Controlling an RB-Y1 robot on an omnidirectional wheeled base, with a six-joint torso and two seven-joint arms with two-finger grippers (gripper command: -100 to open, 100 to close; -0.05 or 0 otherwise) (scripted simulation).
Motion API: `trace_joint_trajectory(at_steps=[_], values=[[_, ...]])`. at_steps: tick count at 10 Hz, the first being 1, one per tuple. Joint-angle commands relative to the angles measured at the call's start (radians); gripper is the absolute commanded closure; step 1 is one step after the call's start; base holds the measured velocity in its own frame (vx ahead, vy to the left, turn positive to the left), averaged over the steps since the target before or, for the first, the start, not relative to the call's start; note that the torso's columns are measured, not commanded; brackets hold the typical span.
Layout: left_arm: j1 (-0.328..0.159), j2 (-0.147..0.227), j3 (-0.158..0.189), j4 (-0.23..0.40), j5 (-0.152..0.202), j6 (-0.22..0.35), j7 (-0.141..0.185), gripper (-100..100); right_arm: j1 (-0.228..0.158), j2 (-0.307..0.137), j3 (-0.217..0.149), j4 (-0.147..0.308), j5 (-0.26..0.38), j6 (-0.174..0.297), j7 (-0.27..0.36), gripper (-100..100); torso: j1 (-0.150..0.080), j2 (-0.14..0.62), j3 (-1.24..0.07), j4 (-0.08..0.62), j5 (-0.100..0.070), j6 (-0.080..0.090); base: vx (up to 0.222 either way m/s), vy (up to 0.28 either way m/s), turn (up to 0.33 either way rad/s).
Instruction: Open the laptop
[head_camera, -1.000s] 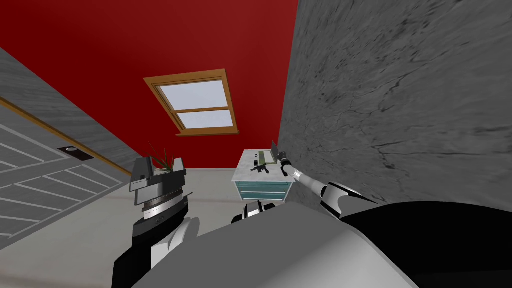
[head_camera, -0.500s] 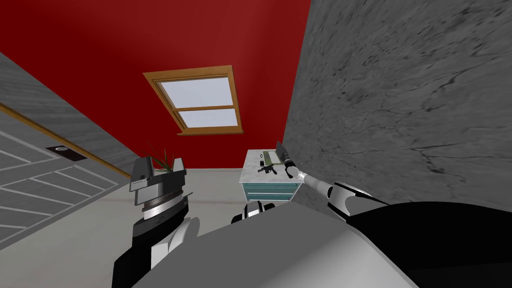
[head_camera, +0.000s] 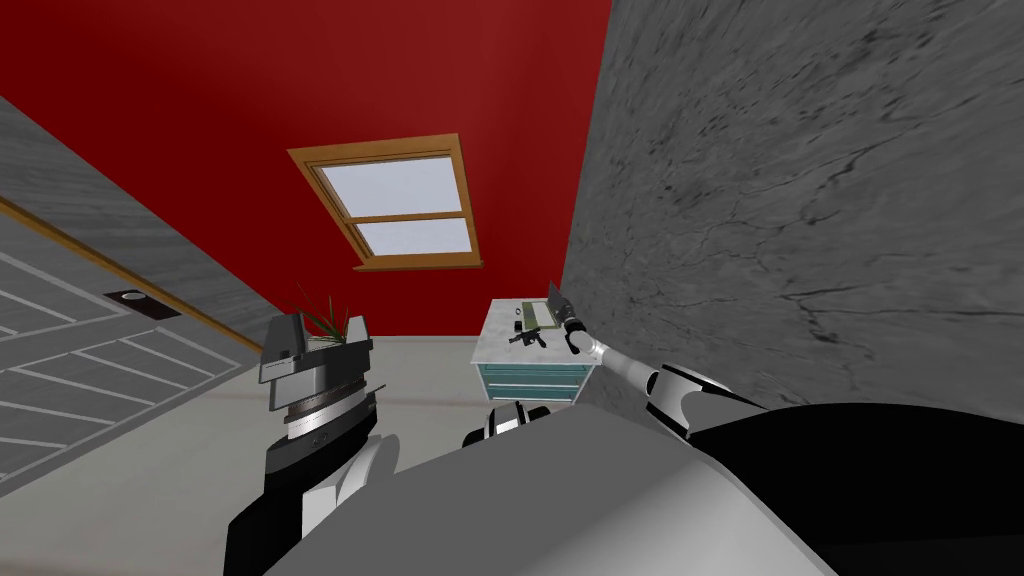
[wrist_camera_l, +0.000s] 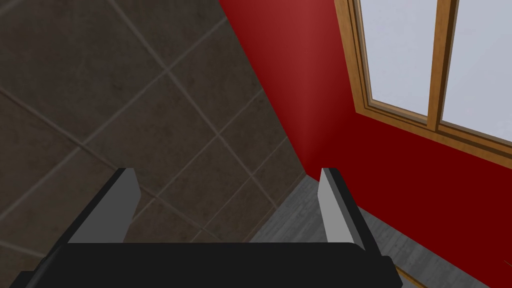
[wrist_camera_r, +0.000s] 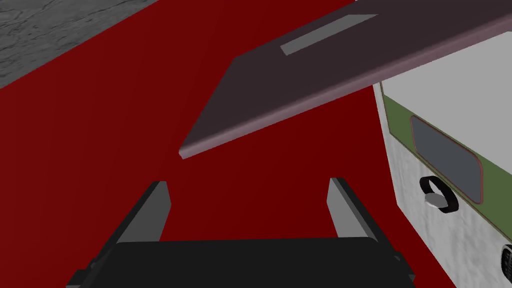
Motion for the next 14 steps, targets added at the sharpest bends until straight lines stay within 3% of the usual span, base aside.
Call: trace_joint_trajectory(at_steps=[1, 4, 5, 12, 13, 14], values=[[0.0, 0.0, 0.0, 0.0, 0.0, 0.0, 0.0, 0, -0.014, 0.031, -0.018, -0.009, -0.043, -0.007, -0.043, -100, 0.003, -0.002, -0.001, 0.0, 0.001, 0.0, -0.051, -0.15, 0.024], [0.0, 0.0, 0.0, 0.0, 0.0, 0.0, 0.0, 0, -0.016, 0.035, -0.022, -0.012, -0.051, -0.009, -0.051, -100, 0.006, -0.002, -0.001, -0.001, 0.002, 0.0, -0.019, -0.065, 0.008], [0.0, 0.0, 0.0, 0.0, 0.0, 0.0, 0.0, 0, -0.016, 0.034, -0.022, -0.012, -0.05, -0.009, -0.05, 100, 0.006, -0.002, -0.001, -0.001, 0.002, 0.0, 0.0, 0.0, 0.0], [0.0, -0.001, 0.0, 0.0, 0.0, 0.0, 0.0, 0, 0.031, -0.072, 0.032, 0.018, 0.091, 0.011, 0.068, 100, -0.001, 0.0, 0.0, 0.0, 0.0, 0.0, 0.064, 0.165, -0.022], [0.0, -0.001, 0.0, 0.0, 0.0, 0.0, 0.0, 0, 0.023, -0.059, 0.027, 0.017, 0.075, 0.008, 0.055, 100, 0.0, 0.0, 0.0, 0.0, 0.0, 0.0, 0.03, 0.082, -0.012], [0.0, 0.0, 0.0, 0.0, 0.0, 0.0, 0.0, 0, 0.016, -0.041, 0.019, 0.013, 0.054, 0.003, 0.034, -100, -0.004, 0.002, 0.001, 0.001, -0.001, 0.0, -0.015, -0.087, 0.034]])
